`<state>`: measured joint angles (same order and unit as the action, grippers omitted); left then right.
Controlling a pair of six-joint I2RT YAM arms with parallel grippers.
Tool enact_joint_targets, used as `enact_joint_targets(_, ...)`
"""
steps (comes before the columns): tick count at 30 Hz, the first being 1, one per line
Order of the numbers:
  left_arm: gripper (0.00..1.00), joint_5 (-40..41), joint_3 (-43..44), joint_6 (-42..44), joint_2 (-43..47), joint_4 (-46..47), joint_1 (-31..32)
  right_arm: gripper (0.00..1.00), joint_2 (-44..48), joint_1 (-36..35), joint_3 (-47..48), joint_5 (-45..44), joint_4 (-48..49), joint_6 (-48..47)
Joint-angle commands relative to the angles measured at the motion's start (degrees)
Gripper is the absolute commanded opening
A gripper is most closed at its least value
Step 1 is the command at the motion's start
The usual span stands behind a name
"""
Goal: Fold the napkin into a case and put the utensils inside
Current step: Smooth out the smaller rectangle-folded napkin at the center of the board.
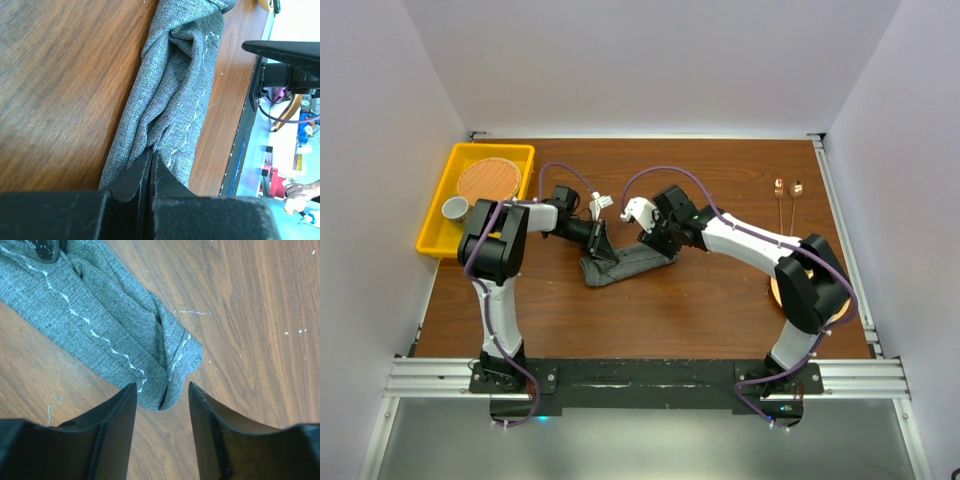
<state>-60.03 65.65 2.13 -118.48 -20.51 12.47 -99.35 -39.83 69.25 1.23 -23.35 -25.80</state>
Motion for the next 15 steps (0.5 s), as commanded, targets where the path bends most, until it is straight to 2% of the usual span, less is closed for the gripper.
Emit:
enact_joint_targets(1, 0.00, 9.49, -2.01, 2.26, -2.02, -1.37, -0.69, 0.46, 1.36, 0.20, 0.80, 0.35, -1.43, -1.70)
enact_joint_targets(15, 0.00, 9.76, -1.40, 2.35, -2.55, -1.99, -0.78, 0.39, -5.67, 0.11, -4.30, -6.68, 8.32, -3.82)
